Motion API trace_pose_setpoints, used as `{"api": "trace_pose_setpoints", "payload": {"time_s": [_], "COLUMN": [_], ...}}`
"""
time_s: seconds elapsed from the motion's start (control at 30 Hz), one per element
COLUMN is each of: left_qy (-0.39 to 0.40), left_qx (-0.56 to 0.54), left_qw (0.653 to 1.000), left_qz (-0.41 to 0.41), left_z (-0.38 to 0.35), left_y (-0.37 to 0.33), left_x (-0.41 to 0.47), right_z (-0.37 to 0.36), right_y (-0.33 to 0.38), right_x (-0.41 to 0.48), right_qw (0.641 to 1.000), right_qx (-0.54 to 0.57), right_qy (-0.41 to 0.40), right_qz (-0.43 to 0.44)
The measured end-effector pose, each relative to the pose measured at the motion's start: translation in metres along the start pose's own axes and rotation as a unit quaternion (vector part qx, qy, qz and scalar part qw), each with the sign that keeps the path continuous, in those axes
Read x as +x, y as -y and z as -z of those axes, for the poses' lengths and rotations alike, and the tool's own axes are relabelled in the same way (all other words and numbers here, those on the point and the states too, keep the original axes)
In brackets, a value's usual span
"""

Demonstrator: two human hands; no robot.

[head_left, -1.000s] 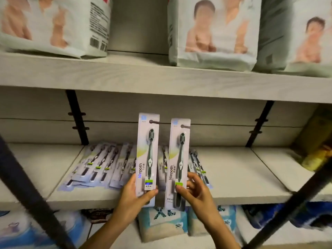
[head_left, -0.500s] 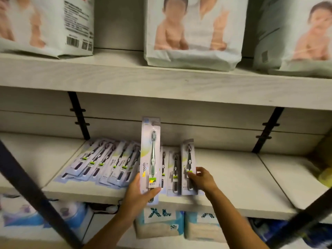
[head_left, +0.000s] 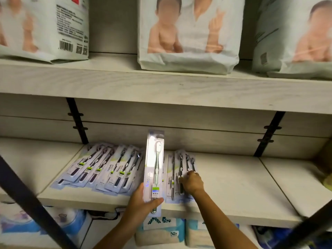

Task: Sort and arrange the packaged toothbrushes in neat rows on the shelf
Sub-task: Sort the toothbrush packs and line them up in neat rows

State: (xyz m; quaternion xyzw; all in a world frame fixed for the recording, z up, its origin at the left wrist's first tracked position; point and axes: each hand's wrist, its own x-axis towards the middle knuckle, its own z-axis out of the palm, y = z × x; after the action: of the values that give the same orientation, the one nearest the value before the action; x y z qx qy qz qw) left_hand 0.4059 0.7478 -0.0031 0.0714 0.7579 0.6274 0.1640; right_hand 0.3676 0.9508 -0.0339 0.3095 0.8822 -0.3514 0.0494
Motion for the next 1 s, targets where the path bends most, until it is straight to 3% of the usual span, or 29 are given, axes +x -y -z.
{"api": "trace_pose_setpoints", "payload": {"time_s": [0.07, 0.13, 0.2, 0.3, 0.47, 0.63, 0.83, 1.0], "left_qy": [0.013, 0.019, 0.029, 0.064, 0.094, 0.059, 0.019, 0.015], "left_qx": [0.003, 0.008, 0.0, -0.01, -0.001, 0.027, 0.041, 0.042], "left_qw": [1.0, 0.999, 0.999, 0.998, 0.995, 0.997, 0.998, 0.998], "left_qz": [0.01, 0.027, 0.031, 0.009, 0.029, 0.03, 0.041, 0.036], "left_z": [-0.006, -0.013, -0.023, -0.039, -0.046, -0.02, -0.002, -0.002], "left_y": [0.001, 0.0, 0.0, -0.003, -0.011, -0.009, 0.0, 0.0], "left_x": [0.005, 0.012, 0.022, 0.029, 0.037, 0.042, 0.035, 0.032], "right_z": [0.006, 0.014, 0.017, 0.013, 0.018, 0.03, 0.027, 0.021], "right_y": [0.001, 0.002, 0.002, -0.005, -0.009, -0.011, -0.005, -0.007], "right_x": [-0.012, -0.034, -0.06, -0.079, -0.056, -0.005, 0.009, 0.004], "right_qw": [0.999, 0.99, 0.965, 0.953, 0.951, 0.995, 0.999, 0.998], "right_qx": [0.012, 0.091, 0.218, 0.23, 0.268, 0.089, -0.015, -0.04], "right_qy": [-0.037, -0.072, -0.026, 0.049, 0.017, 0.007, 0.048, 0.041], "right_qz": [0.022, 0.083, 0.146, 0.192, 0.151, 0.046, 0.011, 0.011]}}
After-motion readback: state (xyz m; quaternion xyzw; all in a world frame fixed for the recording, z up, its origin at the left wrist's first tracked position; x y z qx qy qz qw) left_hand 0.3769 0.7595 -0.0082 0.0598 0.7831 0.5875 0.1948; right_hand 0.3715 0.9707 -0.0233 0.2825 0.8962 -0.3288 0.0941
